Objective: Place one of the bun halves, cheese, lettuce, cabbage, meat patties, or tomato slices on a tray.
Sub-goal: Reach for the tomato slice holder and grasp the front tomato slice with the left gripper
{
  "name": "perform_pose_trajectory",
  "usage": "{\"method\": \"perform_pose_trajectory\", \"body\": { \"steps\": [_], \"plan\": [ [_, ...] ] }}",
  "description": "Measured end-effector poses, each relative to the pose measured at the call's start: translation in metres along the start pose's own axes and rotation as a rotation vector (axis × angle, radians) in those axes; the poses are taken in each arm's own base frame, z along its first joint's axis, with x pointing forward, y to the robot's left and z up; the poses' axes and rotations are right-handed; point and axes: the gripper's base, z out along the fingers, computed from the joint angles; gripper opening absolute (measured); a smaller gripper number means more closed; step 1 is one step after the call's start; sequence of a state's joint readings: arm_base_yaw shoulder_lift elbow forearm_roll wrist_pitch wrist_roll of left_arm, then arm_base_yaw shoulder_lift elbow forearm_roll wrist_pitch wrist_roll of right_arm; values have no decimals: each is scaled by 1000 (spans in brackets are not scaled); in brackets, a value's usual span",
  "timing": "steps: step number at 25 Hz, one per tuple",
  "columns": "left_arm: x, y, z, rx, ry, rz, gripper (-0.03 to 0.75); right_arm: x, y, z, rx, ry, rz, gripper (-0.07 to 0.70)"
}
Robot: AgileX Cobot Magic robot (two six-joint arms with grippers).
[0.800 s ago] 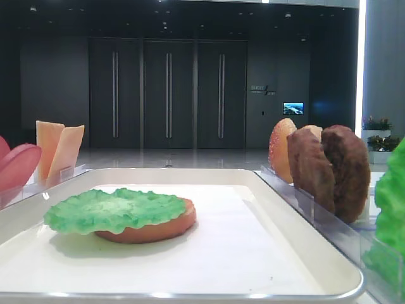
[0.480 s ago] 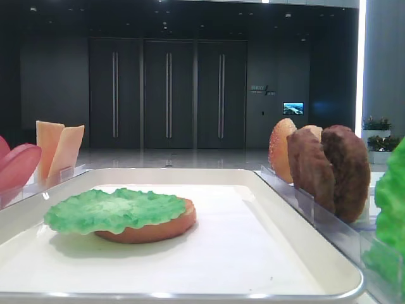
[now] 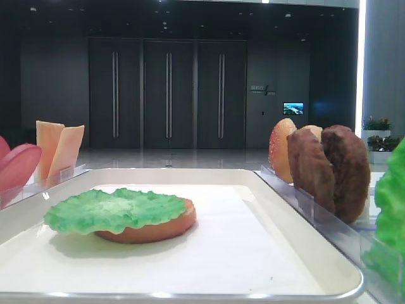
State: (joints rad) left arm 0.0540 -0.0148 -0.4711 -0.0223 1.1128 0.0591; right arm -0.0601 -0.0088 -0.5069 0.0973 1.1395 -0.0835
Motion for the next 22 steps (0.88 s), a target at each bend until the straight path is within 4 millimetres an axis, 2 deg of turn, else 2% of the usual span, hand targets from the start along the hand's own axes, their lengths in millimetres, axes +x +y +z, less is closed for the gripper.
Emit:
{"method": "perform_pose_trajectory", "body": {
  "steps": [14, 17, 19, 22],
  "plan": [
    [0, 0, 0, 0, 0, 0, 403, 0, 0, 0, 0, 0, 0, 382],
    [0, 0, 0, 0, 0, 0, 366, 0, 0, 0, 0, 0, 0, 382],
    [0, 1, 1, -13, 6, -7, 313, 0, 0, 0, 0, 0, 0, 382],
    [-13, 6, 16, -53, 130, -29, 269, 0, 0, 0, 0, 0, 0, 382]
  ]
}}
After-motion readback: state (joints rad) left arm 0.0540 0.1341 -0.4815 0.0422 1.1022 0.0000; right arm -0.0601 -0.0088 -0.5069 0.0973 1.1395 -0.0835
